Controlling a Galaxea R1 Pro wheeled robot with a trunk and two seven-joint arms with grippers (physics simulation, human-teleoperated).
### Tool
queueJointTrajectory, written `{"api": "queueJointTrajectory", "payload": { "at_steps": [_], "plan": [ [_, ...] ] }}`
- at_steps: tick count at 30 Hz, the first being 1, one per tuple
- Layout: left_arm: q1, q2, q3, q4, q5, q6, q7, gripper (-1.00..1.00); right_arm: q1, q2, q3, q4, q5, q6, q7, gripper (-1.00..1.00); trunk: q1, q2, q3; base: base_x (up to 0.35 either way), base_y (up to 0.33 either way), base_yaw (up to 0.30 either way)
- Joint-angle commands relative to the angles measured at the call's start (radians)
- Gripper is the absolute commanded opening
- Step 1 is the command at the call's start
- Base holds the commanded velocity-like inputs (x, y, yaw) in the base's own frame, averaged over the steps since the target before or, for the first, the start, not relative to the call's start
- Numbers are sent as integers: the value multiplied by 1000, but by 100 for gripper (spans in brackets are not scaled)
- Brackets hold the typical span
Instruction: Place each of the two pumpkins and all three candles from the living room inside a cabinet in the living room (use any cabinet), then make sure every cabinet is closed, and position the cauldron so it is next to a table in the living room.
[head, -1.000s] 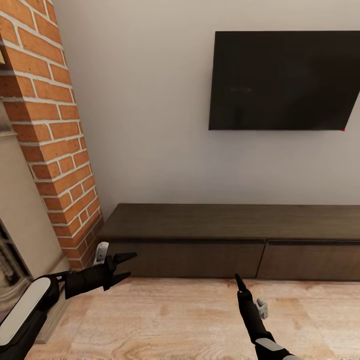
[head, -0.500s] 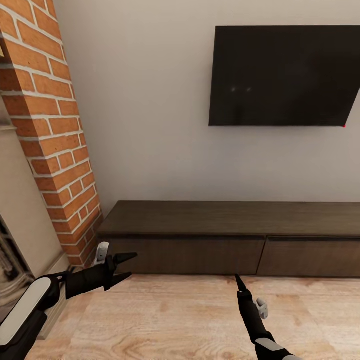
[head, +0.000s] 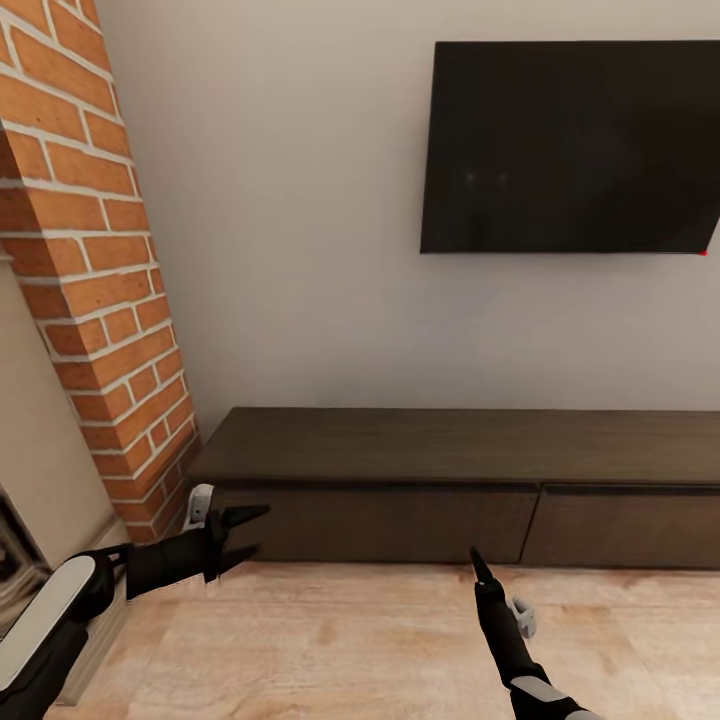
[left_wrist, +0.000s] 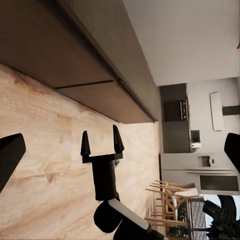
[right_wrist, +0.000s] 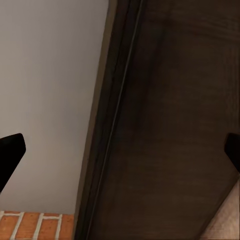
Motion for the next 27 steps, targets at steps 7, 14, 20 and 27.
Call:
{"api": "queueJointTrajectory", "payload": {
  "at_steps": [7, 14, 20, 27],
  "plan": [
    [-1, 8, -1, -1, 11, 1, 10, 100, 0, 0, 8, 0, -4, -7, 1, 100, 0, 0, -1, 337, 0, 0],
    [-1, 8, -1, -1, 11, 1, 10, 100, 0, 0, 8, 0, -4, -7, 1, 100, 0, 0, -1, 339, 0, 0],
    [-1, 8, -1, -2, 11, 1, 10, 100, 0, 0, 8, 0, -4, -7, 1, 100, 0, 0, -1, 307, 0, 0],
    [-1, 8, -1, -2, 11, 1, 10, 100, 0, 0, 8, 0, -4, -7, 1, 100, 0, 0, -1, 163, 0, 0]
  ]
}}
